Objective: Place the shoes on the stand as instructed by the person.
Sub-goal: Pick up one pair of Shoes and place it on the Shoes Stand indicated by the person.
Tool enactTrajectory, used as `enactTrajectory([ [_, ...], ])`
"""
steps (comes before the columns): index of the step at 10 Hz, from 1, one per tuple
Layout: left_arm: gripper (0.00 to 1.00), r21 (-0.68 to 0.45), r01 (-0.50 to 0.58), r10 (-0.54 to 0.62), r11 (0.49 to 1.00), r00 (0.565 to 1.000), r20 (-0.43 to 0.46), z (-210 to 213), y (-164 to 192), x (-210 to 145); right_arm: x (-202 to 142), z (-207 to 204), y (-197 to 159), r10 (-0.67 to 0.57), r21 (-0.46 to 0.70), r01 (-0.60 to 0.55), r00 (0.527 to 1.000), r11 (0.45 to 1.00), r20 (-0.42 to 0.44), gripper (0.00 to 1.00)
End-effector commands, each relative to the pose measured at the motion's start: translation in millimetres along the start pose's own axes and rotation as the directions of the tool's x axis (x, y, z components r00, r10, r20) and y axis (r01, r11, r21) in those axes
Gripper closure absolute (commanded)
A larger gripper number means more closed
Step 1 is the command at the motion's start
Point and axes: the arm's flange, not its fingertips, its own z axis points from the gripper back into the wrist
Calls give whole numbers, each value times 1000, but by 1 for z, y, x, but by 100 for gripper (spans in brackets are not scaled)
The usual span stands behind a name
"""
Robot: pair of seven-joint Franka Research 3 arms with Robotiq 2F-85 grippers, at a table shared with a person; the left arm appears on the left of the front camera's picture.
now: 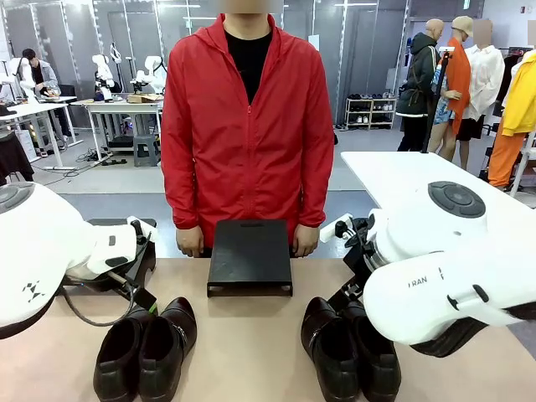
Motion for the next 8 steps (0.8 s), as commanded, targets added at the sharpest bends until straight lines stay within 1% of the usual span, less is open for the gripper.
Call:
enactTrajectory([
  [1,0,10,14,-14,1000,1000,-11,50,9,34,17,44,-14,-16,49,16,1000,999,9,0],
  [2,0,-52,-25,27,998,999,35,77,15,46,25,70,-24,-34,71,33,999,997,13,0],
  [3,0,-132,-65,71,989,997,43,102,22,51,28,101,-36,-71,180,65,997,981,29,0],
  [4,0,-263,-116,131,958,991,40,127,32,50,24,127,-48,-119,299,103,992,949,36,0],
  [5,0,-403,-154,199,902,977,71,155,49,42,12,150,-64,-160,401,126,986,907,52,0],
  [6,0,-514,-198,268,835,961,65,183,73,22,-12,169,-88,-218,511,168,975,843,39,0],
  [7,0,-598,-205,311,775,947,78,204,93,0,-39,182,-112,-283,604,187,957,775,66,0],
  [8,0,-648,-214,357,731,929,96,222,114,-29,-70,190,-134,-321,668,194,945,718,70,0],
])
